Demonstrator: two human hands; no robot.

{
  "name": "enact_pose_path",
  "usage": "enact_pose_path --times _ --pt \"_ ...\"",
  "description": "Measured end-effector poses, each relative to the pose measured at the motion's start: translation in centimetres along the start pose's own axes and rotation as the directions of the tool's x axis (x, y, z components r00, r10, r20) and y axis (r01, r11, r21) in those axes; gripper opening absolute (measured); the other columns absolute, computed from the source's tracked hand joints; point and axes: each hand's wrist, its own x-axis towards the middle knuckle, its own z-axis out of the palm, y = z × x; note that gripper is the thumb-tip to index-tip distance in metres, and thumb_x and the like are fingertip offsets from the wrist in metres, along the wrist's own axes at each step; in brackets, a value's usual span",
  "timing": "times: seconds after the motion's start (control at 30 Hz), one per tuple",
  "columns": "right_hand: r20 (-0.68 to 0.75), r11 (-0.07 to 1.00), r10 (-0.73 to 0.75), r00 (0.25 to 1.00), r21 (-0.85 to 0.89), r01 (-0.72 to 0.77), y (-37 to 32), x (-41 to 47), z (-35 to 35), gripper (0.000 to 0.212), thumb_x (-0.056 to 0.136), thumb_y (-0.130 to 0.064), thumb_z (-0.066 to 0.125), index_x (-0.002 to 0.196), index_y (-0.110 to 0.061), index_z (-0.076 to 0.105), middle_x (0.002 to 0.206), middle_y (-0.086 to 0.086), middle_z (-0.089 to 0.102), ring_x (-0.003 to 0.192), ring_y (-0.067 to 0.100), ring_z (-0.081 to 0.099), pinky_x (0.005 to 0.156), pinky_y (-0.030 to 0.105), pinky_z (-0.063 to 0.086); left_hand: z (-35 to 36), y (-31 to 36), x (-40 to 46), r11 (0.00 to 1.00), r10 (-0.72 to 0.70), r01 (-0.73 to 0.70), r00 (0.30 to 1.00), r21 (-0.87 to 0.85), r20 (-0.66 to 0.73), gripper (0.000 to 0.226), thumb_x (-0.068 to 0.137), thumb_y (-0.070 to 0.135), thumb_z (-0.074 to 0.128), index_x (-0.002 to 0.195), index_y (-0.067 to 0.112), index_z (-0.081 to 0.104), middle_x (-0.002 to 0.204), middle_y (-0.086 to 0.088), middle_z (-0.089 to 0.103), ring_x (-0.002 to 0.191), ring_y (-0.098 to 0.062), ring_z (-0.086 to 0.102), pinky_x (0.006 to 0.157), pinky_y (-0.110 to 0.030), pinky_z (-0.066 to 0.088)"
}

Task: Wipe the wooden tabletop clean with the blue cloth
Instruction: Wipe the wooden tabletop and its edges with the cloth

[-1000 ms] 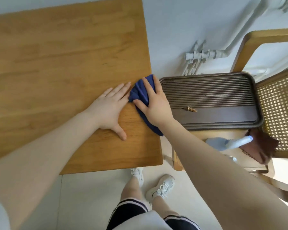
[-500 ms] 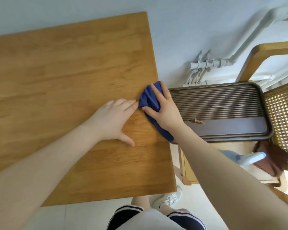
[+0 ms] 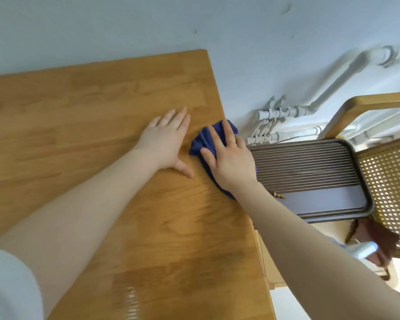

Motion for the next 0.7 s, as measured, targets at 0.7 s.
enact_pose_path --times 0.7 --pt "0.015 0.993 0.031 0.999 0.113 -0.032 -0.2 10.4 0.1 0.057 0.094 -0.05 0.038 0.145 -0.034 0.02 0.157 0.003 0.005 0.132 0.034 0.031 0.096 0.042 0.039 1.5 -2.5 2.5 0.99 -0.011 0.024 0.995 -0.138 0.094 0.158 0.032 0.088 0.059 0.147 0.007 -0.013 0.154 -0.014 -0.022 0.144 -0.028 -0.015 0.117 -0.039 -0.002"
